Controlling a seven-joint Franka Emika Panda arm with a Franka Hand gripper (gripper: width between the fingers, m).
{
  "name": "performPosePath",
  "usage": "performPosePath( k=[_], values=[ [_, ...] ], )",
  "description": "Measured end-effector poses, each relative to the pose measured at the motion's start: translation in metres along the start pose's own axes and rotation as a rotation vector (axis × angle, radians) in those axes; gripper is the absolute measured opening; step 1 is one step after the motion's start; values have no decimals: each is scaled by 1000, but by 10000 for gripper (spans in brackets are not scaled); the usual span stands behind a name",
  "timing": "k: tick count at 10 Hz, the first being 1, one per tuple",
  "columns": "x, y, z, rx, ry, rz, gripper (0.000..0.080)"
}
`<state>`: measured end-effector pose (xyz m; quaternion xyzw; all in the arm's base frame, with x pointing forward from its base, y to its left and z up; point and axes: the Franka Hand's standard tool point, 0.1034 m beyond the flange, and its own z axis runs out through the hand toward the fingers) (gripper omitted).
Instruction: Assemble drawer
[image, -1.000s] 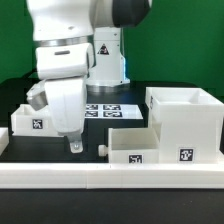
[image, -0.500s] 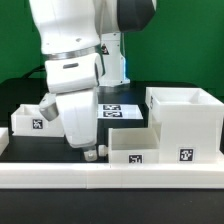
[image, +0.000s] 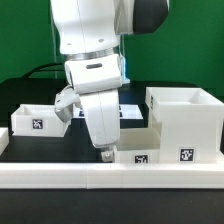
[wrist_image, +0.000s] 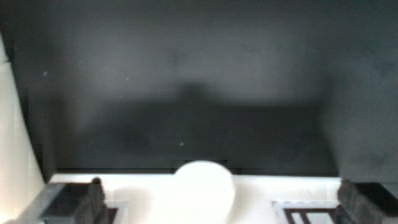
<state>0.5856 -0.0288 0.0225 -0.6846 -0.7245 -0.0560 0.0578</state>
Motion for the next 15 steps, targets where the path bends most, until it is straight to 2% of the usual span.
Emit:
performPosePath(
  k=[4,7,9,13,15],
  values=[
    [19,2,2,7,-11,-58,649],
    [22,2,4,-9,-19,-14,649],
    [26,1,6,-7,-15,5,649],
    [24,1,6,-7,-16,8,649],
    [32,1,7,-4,-12,-4,649]
  ],
)
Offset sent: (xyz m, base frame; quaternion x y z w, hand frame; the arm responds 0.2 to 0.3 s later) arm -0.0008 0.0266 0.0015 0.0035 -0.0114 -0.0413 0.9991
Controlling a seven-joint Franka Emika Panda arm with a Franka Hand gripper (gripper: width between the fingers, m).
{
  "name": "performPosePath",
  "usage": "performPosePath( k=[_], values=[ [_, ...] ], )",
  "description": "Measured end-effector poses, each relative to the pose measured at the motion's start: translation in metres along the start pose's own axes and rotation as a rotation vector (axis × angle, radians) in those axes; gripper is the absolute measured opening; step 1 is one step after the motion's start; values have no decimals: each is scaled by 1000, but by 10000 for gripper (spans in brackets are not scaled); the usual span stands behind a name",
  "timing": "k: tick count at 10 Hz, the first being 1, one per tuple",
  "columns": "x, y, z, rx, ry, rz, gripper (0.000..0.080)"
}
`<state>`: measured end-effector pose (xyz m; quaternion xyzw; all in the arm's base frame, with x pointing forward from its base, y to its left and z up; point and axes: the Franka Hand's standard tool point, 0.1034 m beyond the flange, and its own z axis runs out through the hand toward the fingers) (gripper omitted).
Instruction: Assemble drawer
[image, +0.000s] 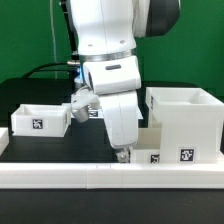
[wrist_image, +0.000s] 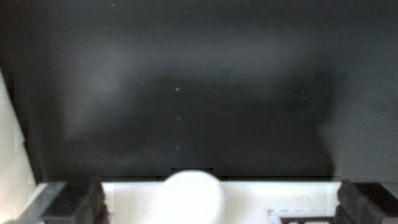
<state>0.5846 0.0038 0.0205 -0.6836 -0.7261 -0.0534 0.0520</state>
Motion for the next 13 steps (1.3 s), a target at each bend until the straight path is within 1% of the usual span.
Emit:
performPosePath(
  k=[3,5,6,8,9,11,13],
  values=[
    [17,0,5,9,11,23,649],
    [23,0,5,11,12,25,649],
    [24,0,5,18,11,23,649],
    [28,0,3,44,13,18,649],
    [31,0,4,46,14,13,649],
    [30,-1,5,46,14,16,649],
    [21,-1,3,41,12,30,649]
  ],
)
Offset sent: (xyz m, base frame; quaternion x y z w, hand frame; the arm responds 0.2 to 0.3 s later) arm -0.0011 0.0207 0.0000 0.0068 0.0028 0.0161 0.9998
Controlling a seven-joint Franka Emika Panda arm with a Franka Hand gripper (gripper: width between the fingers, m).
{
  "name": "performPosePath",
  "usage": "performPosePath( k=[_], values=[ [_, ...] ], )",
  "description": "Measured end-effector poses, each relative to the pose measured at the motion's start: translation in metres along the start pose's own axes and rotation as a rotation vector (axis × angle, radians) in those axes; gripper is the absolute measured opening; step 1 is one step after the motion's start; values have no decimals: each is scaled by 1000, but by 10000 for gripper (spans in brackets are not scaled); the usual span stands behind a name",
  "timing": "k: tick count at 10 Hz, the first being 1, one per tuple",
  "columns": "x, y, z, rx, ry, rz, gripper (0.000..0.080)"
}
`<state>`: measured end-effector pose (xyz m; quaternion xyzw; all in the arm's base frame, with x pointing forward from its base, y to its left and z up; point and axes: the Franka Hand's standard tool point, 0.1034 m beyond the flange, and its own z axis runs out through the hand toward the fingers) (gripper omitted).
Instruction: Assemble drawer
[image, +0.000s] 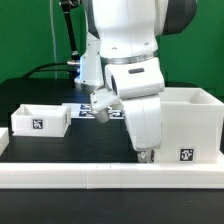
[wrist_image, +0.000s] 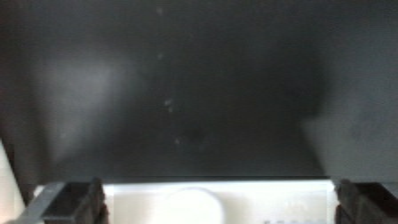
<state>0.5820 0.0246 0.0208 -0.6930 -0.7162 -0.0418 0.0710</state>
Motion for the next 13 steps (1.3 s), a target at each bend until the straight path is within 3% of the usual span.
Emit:
performPosePath(
  k=[2,3,4,5,7,9,11,12,13],
  values=[
    [-28,2,-12,-8,-11,3,649],
    [-40,6,-24,-23,-19,16,649],
    [-49,10,-34,-54,-28,32,649],
    [-61,4,-43,-99,-39,54,649],
    [-77,-22,-48,-124,-54,76,649],
    [-96,-58,-56,-125,-71,118,649],
    [-111,-90,-63,-109,-84,149,649],
    [-109,-98,-62,-79,-82,161,649],
    [-109,-97,-62,-80,-80,176,649]
  ],
)
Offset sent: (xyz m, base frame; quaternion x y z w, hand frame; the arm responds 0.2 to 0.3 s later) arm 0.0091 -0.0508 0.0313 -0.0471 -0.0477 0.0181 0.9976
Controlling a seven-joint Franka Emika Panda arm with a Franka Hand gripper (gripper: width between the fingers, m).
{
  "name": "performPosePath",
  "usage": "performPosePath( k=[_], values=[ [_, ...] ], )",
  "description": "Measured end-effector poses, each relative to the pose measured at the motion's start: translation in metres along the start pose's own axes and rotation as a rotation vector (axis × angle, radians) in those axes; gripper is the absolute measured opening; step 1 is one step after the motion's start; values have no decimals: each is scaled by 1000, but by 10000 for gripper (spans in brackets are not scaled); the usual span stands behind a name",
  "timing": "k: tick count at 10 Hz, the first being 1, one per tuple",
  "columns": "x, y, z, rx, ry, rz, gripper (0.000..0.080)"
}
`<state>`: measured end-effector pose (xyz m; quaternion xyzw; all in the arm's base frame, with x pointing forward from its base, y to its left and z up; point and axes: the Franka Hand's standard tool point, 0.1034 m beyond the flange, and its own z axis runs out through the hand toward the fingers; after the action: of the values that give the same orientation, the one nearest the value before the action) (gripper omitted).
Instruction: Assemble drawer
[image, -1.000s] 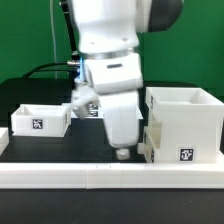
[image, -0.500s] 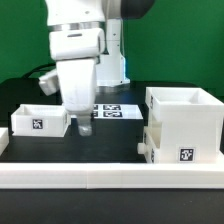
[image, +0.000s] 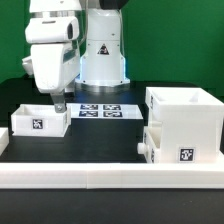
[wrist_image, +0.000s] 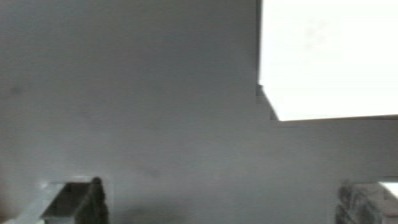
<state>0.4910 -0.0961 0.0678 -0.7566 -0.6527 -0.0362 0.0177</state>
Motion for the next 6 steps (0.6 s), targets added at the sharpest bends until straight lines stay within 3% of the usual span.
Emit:
performPosePath(
  k=[4,5,6],
  values=[
    [-1,-1,2,0,3,192,649],
    [-8,0,6,-35,16,306,649],
    [-14,-9,11,-29,14,380,649]
  ],
)
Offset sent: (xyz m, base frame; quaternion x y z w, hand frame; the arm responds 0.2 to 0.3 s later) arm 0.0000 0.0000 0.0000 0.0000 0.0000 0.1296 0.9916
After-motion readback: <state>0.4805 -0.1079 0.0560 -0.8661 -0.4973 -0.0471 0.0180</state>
